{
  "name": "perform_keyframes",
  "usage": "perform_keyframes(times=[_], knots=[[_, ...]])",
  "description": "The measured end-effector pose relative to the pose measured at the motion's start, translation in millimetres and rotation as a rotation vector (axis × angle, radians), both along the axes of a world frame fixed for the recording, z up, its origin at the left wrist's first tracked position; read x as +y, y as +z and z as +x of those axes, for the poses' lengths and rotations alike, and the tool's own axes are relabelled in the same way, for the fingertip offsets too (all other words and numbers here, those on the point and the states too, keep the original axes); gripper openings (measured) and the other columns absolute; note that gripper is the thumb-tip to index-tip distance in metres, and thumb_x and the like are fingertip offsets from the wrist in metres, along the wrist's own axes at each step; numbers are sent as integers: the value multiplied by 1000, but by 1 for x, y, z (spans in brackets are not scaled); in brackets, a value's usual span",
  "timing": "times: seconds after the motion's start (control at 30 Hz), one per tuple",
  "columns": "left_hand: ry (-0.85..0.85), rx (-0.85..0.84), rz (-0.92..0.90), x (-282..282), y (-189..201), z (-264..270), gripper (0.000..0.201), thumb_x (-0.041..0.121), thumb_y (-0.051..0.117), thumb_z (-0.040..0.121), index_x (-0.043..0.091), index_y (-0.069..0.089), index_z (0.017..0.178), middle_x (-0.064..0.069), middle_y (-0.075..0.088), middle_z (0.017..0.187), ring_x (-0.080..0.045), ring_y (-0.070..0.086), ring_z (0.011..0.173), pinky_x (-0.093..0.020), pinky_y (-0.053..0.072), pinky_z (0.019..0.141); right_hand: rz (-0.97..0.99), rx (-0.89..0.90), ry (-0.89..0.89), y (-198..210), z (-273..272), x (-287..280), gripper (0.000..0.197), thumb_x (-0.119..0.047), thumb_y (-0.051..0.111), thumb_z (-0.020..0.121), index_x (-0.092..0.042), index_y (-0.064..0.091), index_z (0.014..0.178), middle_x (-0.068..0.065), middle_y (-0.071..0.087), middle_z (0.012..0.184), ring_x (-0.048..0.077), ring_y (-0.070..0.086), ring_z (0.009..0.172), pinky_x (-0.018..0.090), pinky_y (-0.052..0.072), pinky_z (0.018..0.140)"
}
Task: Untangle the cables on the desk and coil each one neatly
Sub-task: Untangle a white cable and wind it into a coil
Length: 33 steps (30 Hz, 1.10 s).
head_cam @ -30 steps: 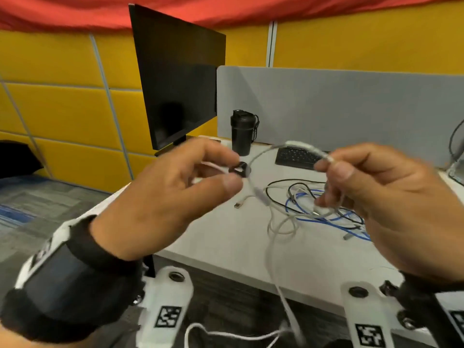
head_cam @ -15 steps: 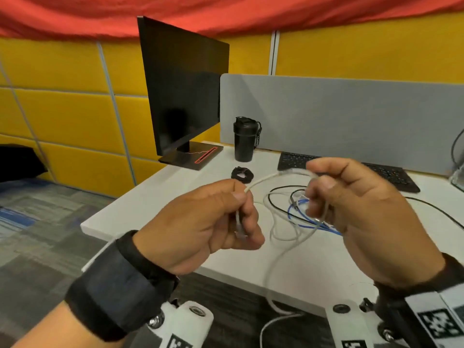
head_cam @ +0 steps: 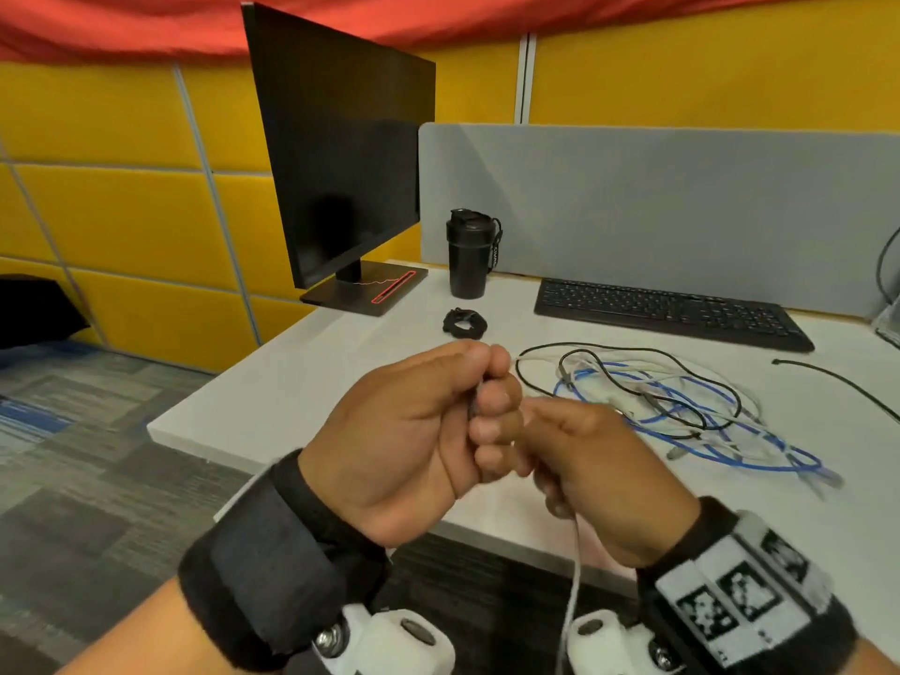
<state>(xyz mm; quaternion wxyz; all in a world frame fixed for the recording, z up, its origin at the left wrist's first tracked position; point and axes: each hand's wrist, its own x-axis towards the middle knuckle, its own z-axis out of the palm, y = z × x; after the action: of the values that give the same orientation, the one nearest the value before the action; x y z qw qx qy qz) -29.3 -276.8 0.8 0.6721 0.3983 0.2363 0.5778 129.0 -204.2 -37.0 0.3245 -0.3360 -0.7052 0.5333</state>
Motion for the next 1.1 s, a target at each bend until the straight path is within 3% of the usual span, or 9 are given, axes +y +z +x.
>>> perform_keyframes(times=[0.2,0.3,0.43,0.57,0.7,0.77,0.97,1.03,1.1], knots=[[607,675,211,17,-14,-24,30,19,43,105,19,69,91,0,71,80,-15,70,75,-27,58,72,477,-423,261,-6,-8,-26,20,-38,48,99,-32,66,107,-22,64,84,-8,58,82,8,43,72],[598,1021,359,16,-21,-38,23,12,43,105,12,66,102,-1,73,91,-17,72,87,-30,59,81,573,-344,251,13,0,-32,27,-37,54,96,-18,60,77,-7,56,66,5,52,62,25,42,61],[450,1232,398,12,-29,-35,21,13,44,105,11,64,100,8,70,83,-8,68,76,-18,51,71,686,-197,57,41,17,-27,16,-32,70,84,-27,71,70,-13,61,59,3,55,56,12,38,52],[304,904,228,9,-31,-17,28,23,44,100,8,67,94,2,66,73,-15,51,56,-27,44,58,715,-111,-131,50,26,-17,10,-37,74,74,-30,72,68,-13,66,64,7,60,60,12,42,52],[201,565,111,5,-33,-2,35,19,41,93,3,71,95,-5,53,62,-15,35,49,-28,34,49,656,19,-249,40,24,-5,9,-33,79,74,-28,72,74,-4,69,67,14,62,61,27,50,55],[141,446,110,3,-30,2,34,20,41,94,1,69,95,-4,50,60,-14,32,48,-27,29,47,533,97,-279,32,21,3,6,-31,78,78,-27,73,78,-5,70,70,9,61,60,22,48,53],[50,88,158,-3,-10,4,24,22,44,98,10,64,92,-12,70,85,-8,44,48,-22,38,49,213,17,-64,-4,-3,-4,23,-22,58,95,-22,74,79,-15,53,50,0,44,46,18,32,53],[233,210,204,-1,-4,-3,24,26,42,99,12,60,95,-15,74,108,-11,54,56,-28,44,56,225,-87,107,-10,-11,-17,31,-20,55,98,-35,71,77,-14,57,52,-2,49,47,11,35,53],[456,571,274,1,-6,-11,29,32,37,100,12,59,103,-3,74,112,-15,62,68,-43,50,56,240,-190,231,-9,-15,-25,19,-24,53,98,-36,69,98,-11,62,62,-3,55,56,8,38,56]])
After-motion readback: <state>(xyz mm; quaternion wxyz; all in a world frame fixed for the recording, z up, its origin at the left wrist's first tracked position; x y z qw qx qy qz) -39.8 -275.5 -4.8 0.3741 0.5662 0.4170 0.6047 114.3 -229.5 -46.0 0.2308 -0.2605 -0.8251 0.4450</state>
